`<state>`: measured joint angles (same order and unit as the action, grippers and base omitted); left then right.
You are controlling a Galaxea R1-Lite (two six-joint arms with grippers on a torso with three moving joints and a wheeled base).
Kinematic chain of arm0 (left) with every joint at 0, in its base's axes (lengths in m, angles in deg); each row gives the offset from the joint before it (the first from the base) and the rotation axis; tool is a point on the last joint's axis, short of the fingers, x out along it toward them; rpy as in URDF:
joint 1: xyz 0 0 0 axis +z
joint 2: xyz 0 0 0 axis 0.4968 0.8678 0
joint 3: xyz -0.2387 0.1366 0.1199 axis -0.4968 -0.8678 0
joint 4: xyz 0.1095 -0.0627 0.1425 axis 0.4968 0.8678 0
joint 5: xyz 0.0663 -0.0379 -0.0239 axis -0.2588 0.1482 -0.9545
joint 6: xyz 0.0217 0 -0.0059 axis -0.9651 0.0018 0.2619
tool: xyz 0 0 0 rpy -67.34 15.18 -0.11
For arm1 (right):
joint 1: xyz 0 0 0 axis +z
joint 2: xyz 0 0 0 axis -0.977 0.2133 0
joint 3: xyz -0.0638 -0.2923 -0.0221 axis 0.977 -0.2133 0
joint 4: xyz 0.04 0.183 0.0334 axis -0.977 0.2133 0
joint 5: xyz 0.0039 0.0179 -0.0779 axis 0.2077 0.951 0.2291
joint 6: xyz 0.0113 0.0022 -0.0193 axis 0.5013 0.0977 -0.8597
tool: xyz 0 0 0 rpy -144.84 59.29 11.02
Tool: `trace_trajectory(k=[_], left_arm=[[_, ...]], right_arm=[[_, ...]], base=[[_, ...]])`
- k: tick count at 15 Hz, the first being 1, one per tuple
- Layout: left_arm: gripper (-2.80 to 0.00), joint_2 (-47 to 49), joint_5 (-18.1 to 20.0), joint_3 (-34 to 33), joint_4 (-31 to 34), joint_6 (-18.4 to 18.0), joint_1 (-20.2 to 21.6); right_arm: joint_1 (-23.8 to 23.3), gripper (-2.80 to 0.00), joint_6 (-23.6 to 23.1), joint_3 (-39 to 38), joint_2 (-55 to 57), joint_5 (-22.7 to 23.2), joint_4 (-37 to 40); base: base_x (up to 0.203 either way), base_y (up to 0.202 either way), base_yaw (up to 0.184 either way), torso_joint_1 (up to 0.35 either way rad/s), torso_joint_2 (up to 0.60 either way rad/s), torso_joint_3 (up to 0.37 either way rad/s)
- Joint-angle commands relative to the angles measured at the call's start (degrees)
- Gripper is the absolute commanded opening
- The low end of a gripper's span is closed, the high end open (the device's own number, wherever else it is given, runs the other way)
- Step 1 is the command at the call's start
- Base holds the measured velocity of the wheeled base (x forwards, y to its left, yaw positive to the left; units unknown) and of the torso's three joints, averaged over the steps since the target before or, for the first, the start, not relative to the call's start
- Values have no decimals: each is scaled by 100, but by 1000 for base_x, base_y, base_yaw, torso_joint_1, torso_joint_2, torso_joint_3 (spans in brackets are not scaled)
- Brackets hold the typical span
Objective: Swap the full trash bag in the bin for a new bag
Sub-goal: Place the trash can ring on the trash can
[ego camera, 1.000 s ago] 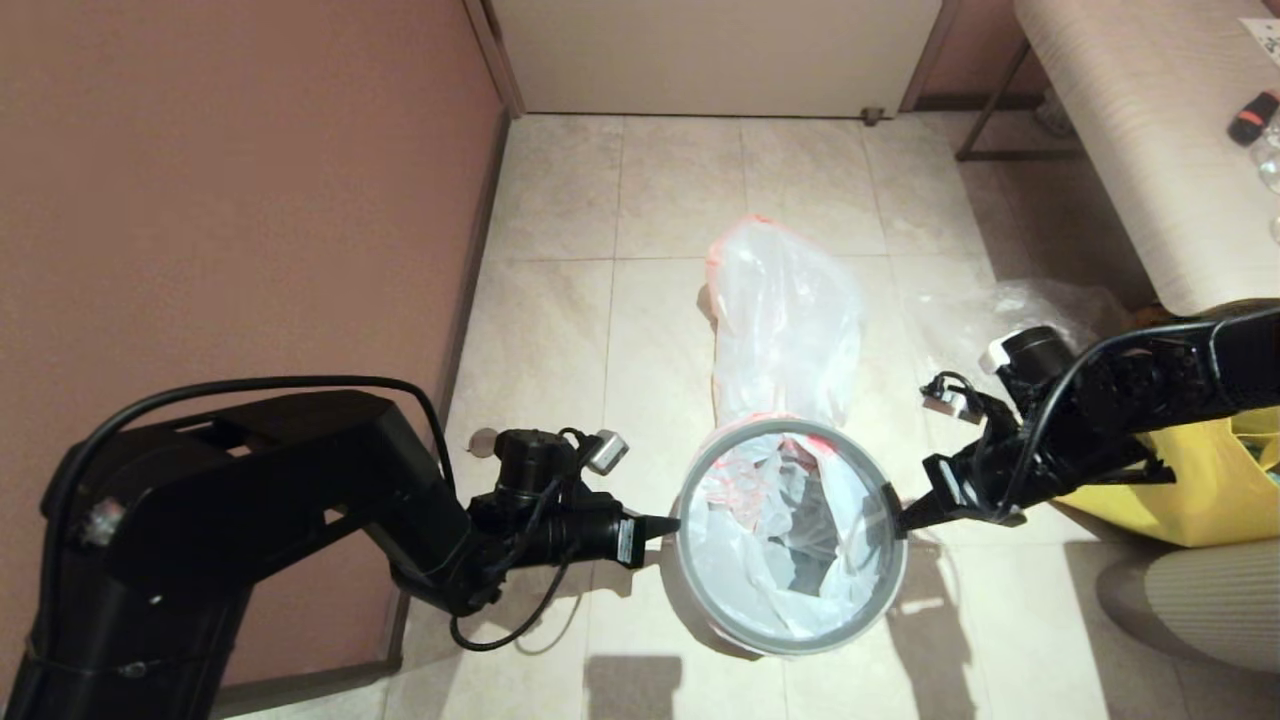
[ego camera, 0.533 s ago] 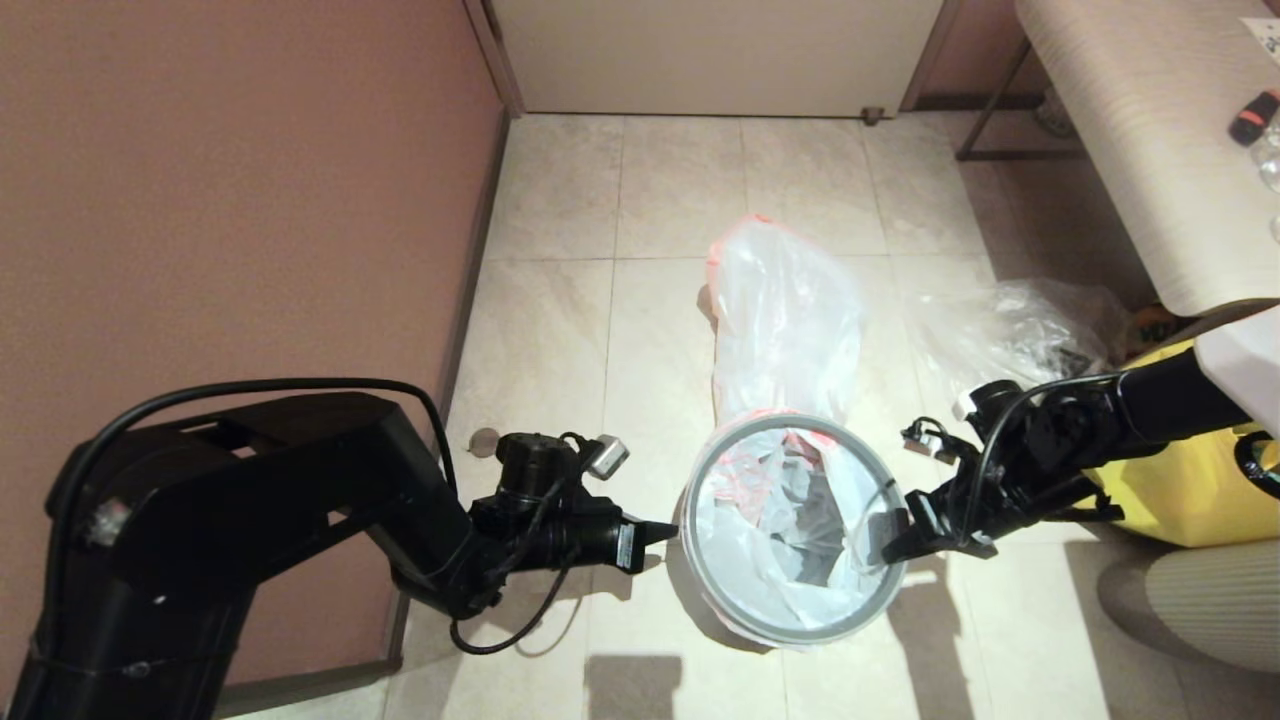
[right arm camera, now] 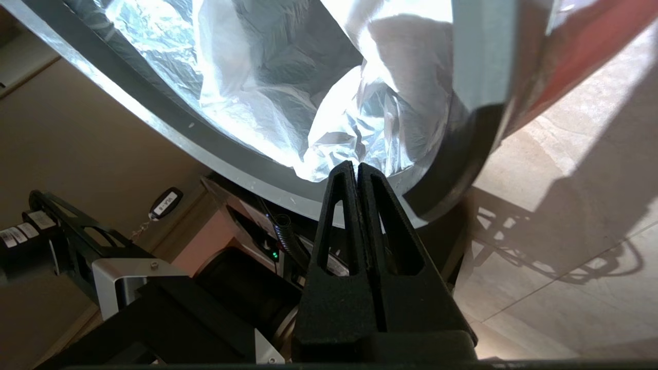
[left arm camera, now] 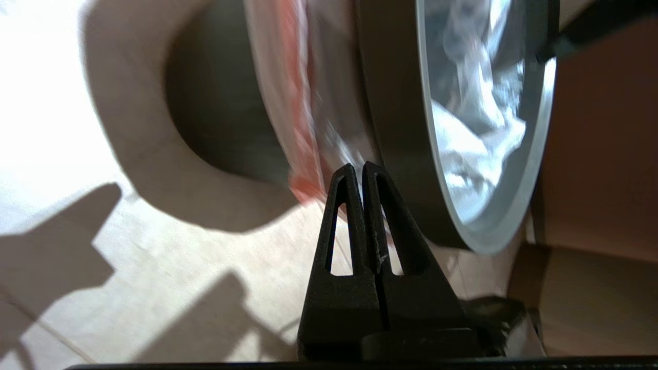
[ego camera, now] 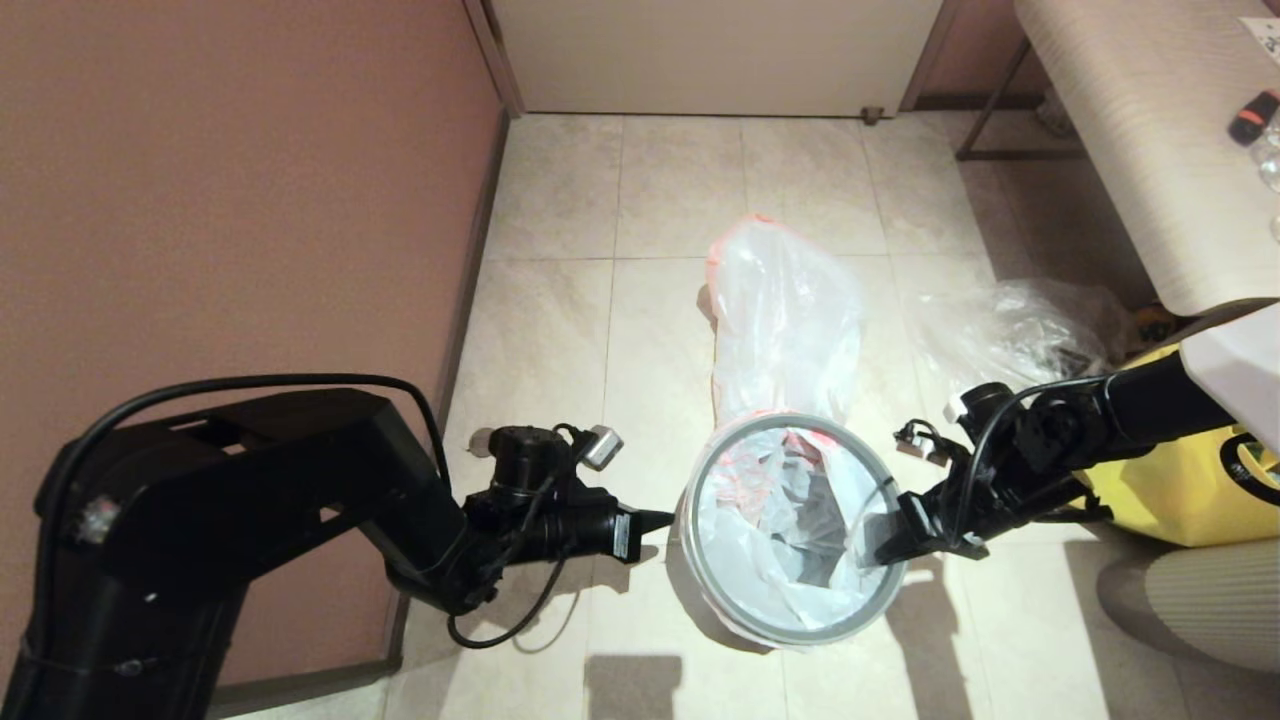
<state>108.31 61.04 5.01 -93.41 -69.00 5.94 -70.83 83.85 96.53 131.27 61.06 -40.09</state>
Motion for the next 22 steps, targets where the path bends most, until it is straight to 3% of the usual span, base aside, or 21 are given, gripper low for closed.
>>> trace_trajectory(k=[1, 4, 10, 22], left_arm=[[-280, -253, 19, -75, -141, 63, 98], [-280, -649, 44, -253, -483, 458, 47], [-280, -275, 39, -302, -1237, 1100, -411], [-280, 630, -305, 161, -1277, 1083, -498]], right_arm=[[9, -280, 1, -22, -171, 21, 17], [25, -280, 1, -22, -145, 26, 14], [104, -280, 9, -22, -101, 23, 5], [143, -280, 19, 20, 12, 21, -13]], base=[[0, 0, 0, 0, 0, 0], [0, 0, 0, 0, 0, 0], [0, 0, 0, 0, 0, 0], [0, 0, 0, 0, 0, 0]])
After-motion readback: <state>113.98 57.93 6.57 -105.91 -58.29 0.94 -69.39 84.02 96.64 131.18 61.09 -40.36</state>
